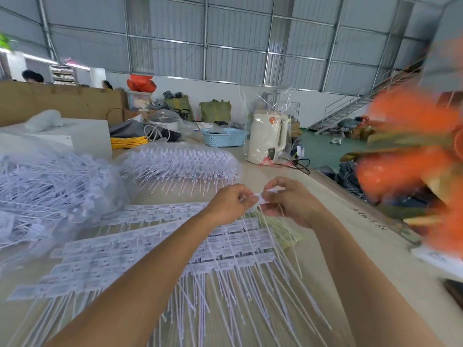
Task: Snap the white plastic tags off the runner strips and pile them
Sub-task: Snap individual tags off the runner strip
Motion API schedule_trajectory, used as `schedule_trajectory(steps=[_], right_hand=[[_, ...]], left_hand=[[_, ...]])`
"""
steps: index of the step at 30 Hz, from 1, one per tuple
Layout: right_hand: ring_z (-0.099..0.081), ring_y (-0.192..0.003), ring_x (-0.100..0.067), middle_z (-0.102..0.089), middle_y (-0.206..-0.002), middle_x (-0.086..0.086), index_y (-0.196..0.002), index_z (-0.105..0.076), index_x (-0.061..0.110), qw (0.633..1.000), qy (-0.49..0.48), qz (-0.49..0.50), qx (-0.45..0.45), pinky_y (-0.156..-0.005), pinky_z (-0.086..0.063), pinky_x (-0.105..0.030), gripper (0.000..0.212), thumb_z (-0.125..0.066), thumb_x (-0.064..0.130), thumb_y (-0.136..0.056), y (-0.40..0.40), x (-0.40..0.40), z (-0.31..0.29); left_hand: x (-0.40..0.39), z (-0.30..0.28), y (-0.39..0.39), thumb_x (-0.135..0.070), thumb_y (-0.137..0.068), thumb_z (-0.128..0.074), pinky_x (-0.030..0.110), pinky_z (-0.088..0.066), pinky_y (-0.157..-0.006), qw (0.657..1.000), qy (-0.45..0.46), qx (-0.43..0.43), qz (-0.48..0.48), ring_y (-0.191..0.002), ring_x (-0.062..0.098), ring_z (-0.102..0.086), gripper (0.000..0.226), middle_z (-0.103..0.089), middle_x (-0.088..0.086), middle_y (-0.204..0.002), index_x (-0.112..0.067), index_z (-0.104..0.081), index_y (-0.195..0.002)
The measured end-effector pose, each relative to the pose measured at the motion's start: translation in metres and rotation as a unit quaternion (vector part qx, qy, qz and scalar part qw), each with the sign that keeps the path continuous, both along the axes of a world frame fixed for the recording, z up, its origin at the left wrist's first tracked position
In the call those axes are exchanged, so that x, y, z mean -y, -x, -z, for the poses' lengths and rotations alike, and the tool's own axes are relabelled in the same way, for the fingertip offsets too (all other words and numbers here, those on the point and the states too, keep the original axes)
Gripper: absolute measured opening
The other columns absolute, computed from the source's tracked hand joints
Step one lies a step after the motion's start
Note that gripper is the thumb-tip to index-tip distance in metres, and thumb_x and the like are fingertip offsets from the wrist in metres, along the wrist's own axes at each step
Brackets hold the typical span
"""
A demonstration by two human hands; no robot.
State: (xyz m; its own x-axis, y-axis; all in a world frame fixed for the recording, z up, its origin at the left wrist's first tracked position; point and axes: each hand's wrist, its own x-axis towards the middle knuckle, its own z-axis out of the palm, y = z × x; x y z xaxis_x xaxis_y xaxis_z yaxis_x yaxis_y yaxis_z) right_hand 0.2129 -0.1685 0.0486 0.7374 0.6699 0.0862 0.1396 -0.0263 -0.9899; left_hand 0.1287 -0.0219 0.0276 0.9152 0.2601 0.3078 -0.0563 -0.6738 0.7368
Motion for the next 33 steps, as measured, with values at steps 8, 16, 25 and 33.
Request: schedule_trajectory(steps=[8,16,25,33], right_hand=[[-0.068,-0.06,-0.019,-0.061,-0.063,-0.01,-0.09,-0.061,-0.008,0.963,0.203,-0.059,0.168,-0.062,-0.058,-0.028,0.015,-0.057,0.006,-0.093,0.004,0.002,-0.006],[-0.059,-0.047,-0.012,-0.057,-0.059,-0.009,-0.078,-0.062,0.0,0.919,0.116,0.027,0.377,-0.05,-0.055,-0.029,0.017,-0.053,-0.011,-0.087,0.011,-0.003,0.017],[-0.05,-0.04,-0.009,-0.055,-0.065,-0.011,-0.087,-0.063,0.003,0.945,0.022,0.245,0.215,-0.041,-0.046,-0.023,0.009,-0.055,0.003,-0.091,-0.015,0.023,0.005],[-0.056,-0.076,-0.022,-0.061,-0.081,-0.01,-0.076,-0.063,0.004,0.988,0.145,0.022,0.039,-0.064,-0.048,-0.028,0.01,-0.063,0.003,-0.085,0.039,-0.014,-0.004]], left_hand=[[0.009,-0.004,0.005,-0.038,-0.095,-0.05,0.025,-0.029,-0.048,0.995,-0.035,-0.088,-0.017,-0.046,0.012,-0.037,0.04,-0.045,-0.005,-0.053,-0.011,-0.056,-0.066],[0.013,-0.017,0.017,-0.025,-0.097,-0.049,0.02,-0.031,-0.052,0.984,0.129,-0.123,-0.004,-0.052,0.006,-0.043,0.031,-0.052,-0.004,-0.061,-0.012,-0.054,-0.07],[0.004,-0.016,0.035,-0.034,-0.099,-0.044,0.022,-0.046,-0.065,0.99,0.067,-0.121,0.03,-0.057,0.012,-0.05,0.032,-0.055,0.0,-0.073,-0.016,-0.056,-0.075],[0.002,0.007,0.044,-0.017,-0.087,-0.065,0.023,-0.048,-0.071,0.986,0.043,-0.157,0.02,-0.084,0.015,-0.058,0.033,-0.062,0.007,-0.105,-0.006,-0.059,-0.117]])
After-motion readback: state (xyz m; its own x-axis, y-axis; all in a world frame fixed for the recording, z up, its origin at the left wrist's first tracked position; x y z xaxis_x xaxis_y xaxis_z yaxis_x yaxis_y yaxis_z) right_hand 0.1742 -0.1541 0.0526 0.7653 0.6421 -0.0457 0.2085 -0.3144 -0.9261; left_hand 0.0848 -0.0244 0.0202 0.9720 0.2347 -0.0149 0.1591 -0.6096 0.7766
